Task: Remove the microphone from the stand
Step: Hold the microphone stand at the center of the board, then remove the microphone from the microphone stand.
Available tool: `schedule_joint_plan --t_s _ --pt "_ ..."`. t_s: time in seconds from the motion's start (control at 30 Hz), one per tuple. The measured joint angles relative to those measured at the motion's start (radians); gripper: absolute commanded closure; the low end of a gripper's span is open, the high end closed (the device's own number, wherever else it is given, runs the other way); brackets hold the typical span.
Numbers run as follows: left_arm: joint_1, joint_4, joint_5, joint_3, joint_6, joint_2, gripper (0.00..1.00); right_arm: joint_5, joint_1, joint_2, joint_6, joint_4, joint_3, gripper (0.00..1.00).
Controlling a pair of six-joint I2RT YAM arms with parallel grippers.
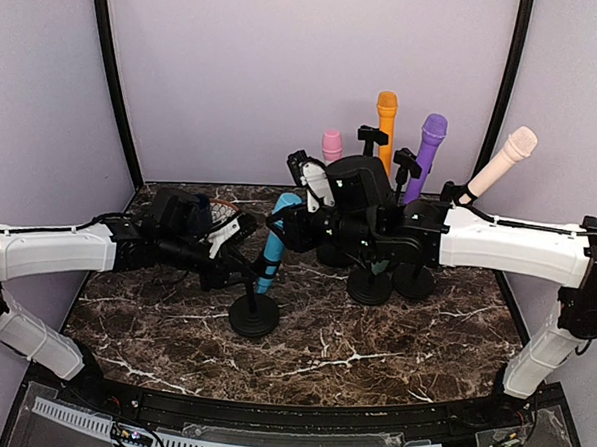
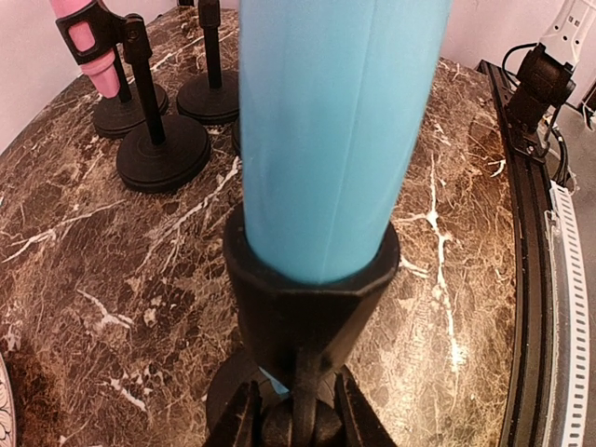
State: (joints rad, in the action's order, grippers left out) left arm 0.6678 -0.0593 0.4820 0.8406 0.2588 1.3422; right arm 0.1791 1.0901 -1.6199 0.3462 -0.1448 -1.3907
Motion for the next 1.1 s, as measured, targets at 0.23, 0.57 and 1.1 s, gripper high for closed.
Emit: schedule_joint_plan --t_s 0.23,0.57,1.1 --pt "0.0 0.014 -0.003 0.0 -0.001 0.0 1.0 0.092 0.028 -0.032 0.017 -0.076 -0.078 0.62" --pt "-0.002 0.005 -0.022 0.0 -0.001 0.0 1.0 0.229 0.055 -0.093 0.185 -0.19 -0.174 0.62" --pt "0.004 0.019 -0.013 0.0 0.0 0.0 1.0 0.054 0.001 0.009 0.076 -0.06 -0.022 0.62"
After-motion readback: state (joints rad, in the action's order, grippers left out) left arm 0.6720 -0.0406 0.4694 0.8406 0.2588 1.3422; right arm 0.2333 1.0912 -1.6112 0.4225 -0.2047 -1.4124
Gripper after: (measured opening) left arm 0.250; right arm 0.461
